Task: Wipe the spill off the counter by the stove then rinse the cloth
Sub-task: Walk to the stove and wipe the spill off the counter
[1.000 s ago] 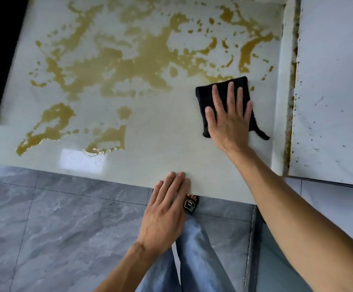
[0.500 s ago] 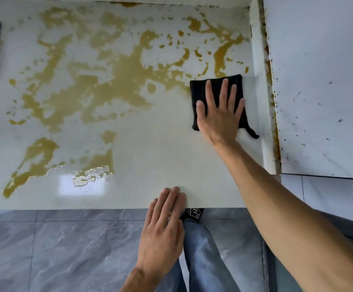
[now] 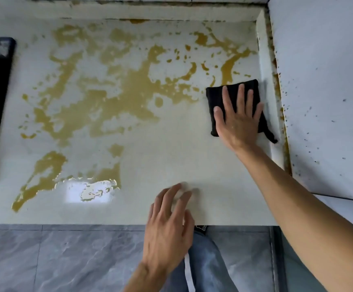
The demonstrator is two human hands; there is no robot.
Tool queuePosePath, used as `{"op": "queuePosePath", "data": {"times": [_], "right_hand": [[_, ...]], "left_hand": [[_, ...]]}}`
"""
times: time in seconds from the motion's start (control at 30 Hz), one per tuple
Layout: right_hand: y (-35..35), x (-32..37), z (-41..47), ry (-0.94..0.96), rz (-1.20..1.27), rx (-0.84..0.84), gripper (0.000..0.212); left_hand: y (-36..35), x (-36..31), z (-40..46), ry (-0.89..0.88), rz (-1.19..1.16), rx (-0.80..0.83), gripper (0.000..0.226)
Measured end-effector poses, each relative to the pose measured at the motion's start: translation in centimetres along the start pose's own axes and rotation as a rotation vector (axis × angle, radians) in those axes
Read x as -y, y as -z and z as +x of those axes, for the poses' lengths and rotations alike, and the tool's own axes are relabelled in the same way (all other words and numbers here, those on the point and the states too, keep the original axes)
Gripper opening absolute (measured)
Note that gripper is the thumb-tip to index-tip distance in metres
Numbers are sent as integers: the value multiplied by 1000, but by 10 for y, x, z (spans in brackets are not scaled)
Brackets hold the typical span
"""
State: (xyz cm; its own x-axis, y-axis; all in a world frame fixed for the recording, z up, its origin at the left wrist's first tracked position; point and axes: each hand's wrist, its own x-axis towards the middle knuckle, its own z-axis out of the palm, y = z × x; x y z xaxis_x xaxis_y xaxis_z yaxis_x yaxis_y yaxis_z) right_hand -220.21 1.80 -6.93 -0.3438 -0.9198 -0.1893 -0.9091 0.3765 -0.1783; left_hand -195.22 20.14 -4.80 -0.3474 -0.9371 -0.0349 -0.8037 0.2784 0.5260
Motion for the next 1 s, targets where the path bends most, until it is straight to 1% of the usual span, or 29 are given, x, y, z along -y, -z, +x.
{"op": "queuePosePath", "data": {"times": [0.07, 0.13, 0.2, 0.27, 0.37, 0.47, 0.53, 0.6, 0.67, 0.73, 0.77, 0.83, 0.9, 1.0], "right_hand": [[-5, 14, -3, -24, 15, -17, 63], [-8, 13, -22, 62, -20, -22, 64], [-9, -4, -42, 176, -41, -1, 64], [-7, -25, -49, 203, -50, 36, 64], [-1, -36, -24, 125, -53, 22, 64], [7, -11, 27, -20, 8, -27, 64], [7, 13, 51, -56, 36, -25, 64], [0, 36, 49, 11, 31, -25, 65], [-11, 47, 25, 165, -22, -45, 65], [-18, 34, 2, 270, -45, -49, 65], [-19, 20, -6, 273, -46, -49, 64], [-13, -9, -10, 234, -54, -32, 64], [-5, -28, 6, 174, -76, -32, 65], [6, -13, 57, 18, -31, -46, 65]], "left_hand": [[2, 1, 44, 28, 9, -54, 47], [-1, 3, 84, 8, 67, -57, 49], [-8, 6, 110, -20, 124, -37, 52], [-16, 7, 121, -39, 173, -24, 53], [-29, 10, 118, -77, 191, -51, 51], [-35, 12, 113, -83, 216, -68, 52], [-37, 12, 113, -89, 232, -70, 53], [-37, 12, 114, -91, 244, -78, 53], [-37, 12, 114, -92, 244, -100, 54], [-37, 12, 113, -94, 248, -116, 55], [-37, 12, 113, -95, 249, -122, 55], [-37, 12, 113, -96, 248, -132, 56], [-38, 12, 113, -93, 244, -131, 57], [-41, 14, 112, -87, 238, -119, 57]]}}
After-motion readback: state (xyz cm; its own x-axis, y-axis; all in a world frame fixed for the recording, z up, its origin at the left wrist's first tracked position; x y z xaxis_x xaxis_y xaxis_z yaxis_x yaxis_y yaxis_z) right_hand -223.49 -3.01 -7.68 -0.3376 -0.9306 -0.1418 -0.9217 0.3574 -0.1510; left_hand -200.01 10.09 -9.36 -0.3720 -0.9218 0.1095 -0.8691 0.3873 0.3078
